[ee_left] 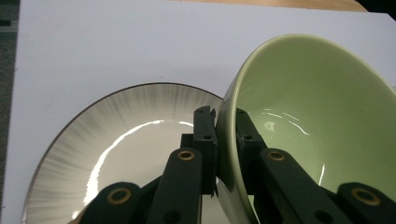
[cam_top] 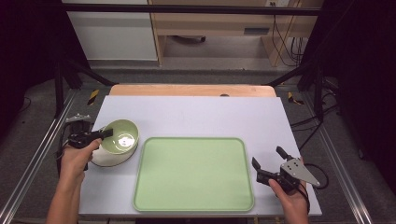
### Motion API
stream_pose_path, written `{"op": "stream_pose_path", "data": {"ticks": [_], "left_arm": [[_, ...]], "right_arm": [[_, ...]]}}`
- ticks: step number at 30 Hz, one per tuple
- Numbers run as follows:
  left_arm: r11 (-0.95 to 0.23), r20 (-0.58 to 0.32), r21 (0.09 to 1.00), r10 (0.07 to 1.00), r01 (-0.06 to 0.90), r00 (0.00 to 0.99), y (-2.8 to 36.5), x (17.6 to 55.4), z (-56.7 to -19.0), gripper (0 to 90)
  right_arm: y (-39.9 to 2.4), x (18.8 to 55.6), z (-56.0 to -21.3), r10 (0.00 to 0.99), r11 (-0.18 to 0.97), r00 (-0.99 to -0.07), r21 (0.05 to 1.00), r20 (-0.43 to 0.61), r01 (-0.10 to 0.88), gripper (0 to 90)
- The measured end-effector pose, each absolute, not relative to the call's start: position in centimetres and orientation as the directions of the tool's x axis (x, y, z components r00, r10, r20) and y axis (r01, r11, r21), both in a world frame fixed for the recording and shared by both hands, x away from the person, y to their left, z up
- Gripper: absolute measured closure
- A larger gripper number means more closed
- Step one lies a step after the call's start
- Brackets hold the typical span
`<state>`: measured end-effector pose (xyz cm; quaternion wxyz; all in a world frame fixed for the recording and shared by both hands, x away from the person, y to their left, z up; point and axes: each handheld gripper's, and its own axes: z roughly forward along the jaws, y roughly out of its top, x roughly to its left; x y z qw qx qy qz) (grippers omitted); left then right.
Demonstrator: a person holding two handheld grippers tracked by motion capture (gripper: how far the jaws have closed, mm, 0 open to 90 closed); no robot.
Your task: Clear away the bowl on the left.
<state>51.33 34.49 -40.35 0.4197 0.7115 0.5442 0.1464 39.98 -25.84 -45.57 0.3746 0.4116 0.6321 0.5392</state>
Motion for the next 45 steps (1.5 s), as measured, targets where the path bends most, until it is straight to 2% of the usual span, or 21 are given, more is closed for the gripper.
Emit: {"op": "stream_pose_path", "data": {"ticks": [18, 30, 45], "left_arm": [[-0.087, -0.274, 0.764, 0.853, 0.639, 0.444, 31.2, 51.2, -39.9, 82.8], [-0.187, -0.272, 0.756, 0.782, 0.628, 0.561, 25.6, 50.7, -40.0, 82.8], [-0.265, -0.26, 0.751, 0.722, 0.604, 0.641, 20.9, 49.9, -40.6, 82.8]], "right_arm": [[-25.7, 40.1, -45.6, 0.922, 0.084, -0.387, 0.989, -0.03, 0.123, 4.1], [-25.6, 40.2, -45.7, 0.923, 0.094, -0.383, 0.988, -0.039, 0.125, 4.2], [-25.9, 40.0, -45.6, 0.925, 0.093, -0.379, 0.989, -0.042, 0.118, 4.3]]}}
